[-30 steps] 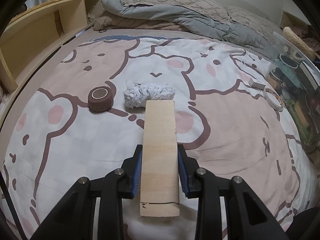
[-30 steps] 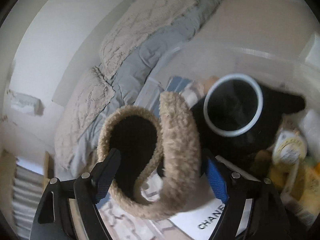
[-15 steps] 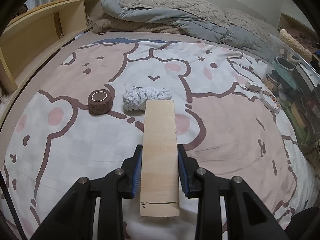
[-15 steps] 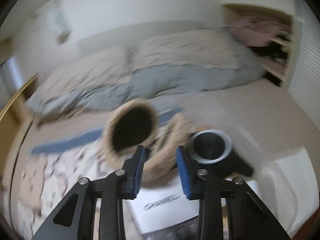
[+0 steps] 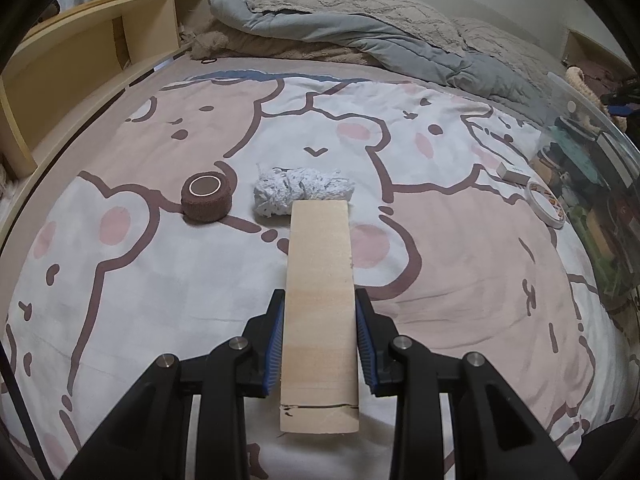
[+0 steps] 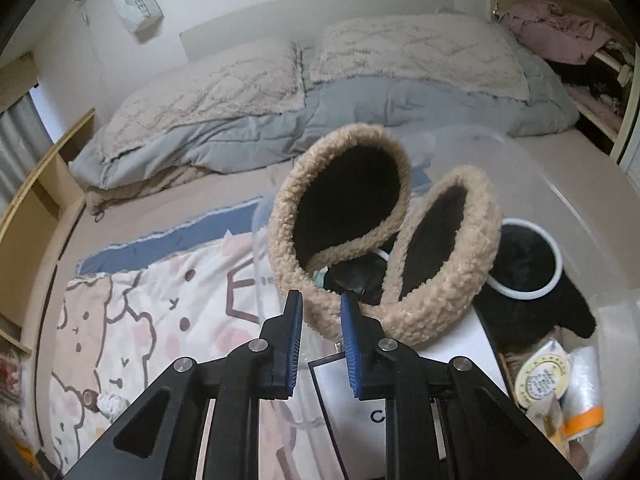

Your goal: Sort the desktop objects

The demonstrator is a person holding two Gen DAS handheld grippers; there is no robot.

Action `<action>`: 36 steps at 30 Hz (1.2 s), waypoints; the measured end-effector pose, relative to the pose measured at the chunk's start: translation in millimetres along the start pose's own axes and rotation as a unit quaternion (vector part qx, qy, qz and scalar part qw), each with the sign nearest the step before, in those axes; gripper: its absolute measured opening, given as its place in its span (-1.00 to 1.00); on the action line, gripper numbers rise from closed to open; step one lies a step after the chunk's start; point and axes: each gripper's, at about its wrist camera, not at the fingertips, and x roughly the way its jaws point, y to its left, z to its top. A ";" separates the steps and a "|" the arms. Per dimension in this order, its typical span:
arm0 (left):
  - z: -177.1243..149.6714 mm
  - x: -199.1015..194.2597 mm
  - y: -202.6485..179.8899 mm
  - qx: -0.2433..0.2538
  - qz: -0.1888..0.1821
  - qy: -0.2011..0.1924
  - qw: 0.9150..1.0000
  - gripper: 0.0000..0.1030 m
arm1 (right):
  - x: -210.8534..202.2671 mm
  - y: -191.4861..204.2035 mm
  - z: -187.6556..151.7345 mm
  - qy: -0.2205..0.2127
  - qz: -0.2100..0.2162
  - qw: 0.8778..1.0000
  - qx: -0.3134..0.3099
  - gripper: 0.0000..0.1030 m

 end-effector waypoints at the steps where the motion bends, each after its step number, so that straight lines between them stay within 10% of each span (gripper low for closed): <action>1: 0.1 0.4 -0.4 0.002 0.001 0.000 1.000 -0.37 | 4.2 0.7 -0.4 0.003 -0.002 1.000 -0.001 -0.61; 8: -0.5 0.6 -4.9 0.008 -0.002 -0.003 1.000 -0.37 | 14.8 -9.2 0.2 0.024 0.013 0.999 0.034 -0.62; 20: 2.8 -17.7 -26.7 0.041 -0.041 -0.030 0.998 -0.37 | -92.7 -28.1 -52.2 -0.094 0.069 0.993 -0.022 -0.61; 36: 28.3 -87.4 -148.4 0.139 -0.099 -0.084 0.982 -0.37 | -164.7 -116.9 -114.8 -0.130 0.056 0.989 -0.046 -0.61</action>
